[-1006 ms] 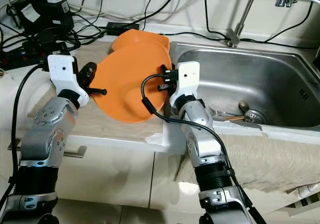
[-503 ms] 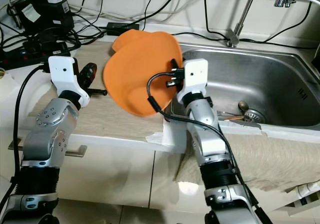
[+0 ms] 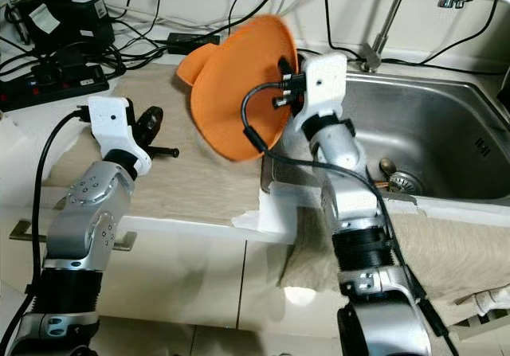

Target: Kitchen organization

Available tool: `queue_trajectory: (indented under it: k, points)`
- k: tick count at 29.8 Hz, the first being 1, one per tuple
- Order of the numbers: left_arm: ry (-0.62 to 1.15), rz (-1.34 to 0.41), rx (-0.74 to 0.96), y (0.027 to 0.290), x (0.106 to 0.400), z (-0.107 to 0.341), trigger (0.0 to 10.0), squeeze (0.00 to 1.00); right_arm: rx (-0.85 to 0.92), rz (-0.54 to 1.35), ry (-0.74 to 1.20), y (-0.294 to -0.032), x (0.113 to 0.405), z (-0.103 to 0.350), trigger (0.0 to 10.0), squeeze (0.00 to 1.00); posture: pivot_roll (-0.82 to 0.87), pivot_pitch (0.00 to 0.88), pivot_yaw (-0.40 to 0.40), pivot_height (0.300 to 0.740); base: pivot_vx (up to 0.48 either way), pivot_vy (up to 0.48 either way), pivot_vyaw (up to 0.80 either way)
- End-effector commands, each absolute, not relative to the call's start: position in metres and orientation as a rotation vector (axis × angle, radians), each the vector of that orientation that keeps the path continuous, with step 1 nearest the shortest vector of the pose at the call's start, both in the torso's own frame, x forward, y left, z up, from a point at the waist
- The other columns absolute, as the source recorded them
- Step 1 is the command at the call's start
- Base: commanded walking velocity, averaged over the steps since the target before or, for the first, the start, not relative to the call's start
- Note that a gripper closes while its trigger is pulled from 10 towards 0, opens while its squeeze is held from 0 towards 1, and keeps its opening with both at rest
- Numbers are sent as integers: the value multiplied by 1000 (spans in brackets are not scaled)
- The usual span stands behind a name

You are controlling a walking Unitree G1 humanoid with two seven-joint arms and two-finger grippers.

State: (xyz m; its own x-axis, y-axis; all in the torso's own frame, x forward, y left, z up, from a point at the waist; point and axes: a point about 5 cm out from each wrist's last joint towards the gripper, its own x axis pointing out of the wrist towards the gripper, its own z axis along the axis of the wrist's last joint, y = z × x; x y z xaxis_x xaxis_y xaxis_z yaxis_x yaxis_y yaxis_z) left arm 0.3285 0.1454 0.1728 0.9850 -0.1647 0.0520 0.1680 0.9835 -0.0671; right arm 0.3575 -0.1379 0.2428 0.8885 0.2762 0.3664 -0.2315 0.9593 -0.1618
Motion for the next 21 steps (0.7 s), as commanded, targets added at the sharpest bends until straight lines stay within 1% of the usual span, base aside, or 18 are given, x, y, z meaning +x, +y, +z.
queue_trajectory:
  k: [1,3,4,6,8,10,11,12,13,16,19,20,21]
  points:
    - [-45,-173,-72,143,329,171,10000,0,-92,201,-473,-158,361,270,10000,0,34,0,-19,732,0,0,0]
    - [-45,-174,-72,143,330,171,10000,0,-93,193,-477,-161,361,272,10000,0,34,0,-19,732,0,0,0]
    - [-45,-176,-73,142,330,171,10000,0,-83,179,-487,-170,363,279,10000,0,31,0,-17,732,0,0,0]
    - [-40,-183,-71,141,330,171,10000,0,-38,182,-491,-176,362,286,10000,0,31,0,-17,732,0,0,0]
    - [-25,-195,-53,139,330,168,10000,0,11,237,-482,-177,361,291,10000,0,28,0,-16,732,0,0,0]
    - [-24,-196,-52,138,330,168,10000,0,23,268,-478,-178,359,294,10000,0,27,0,-14,732,0,0,0]
    - [-24,-196,-52,138,330,168,10000,0,23,268,-478,-178,359,294,10000,0,27,0,-14,732,0,0,0]
    - [-25,-197,-53,138,330,168,10000,0,35,259,-484,-184,358,298,10000,0,25,0,-11,732,0,0,0]
    - [-24,-198,-53,138,331,168,10000,0,50,232,-494,-194,358,304,10000,0,22,0,-8,732,0,0,0]
    - [-23,-199,-54,138,331,168,10000,0,45,189,-503,-205,359,308,10000,0,20,0,-6,732,0,0,0]
    - [-22,-204,-55,138,331,168,10000,0,8,58,-499,-231,361,308,10000,0,16,0,-1,732,0,0,0]
    - [-22,-204,-55,138,331,168,10000,0,8,58,-499,-231,361,308,10000,0,16,0,-1,732,0,0,0]
    - [-20,-207,-56,138,332,168,10000,0,-22,-13,-488,-247,361,307,10000,0,16,0,2,732,0,0,0]
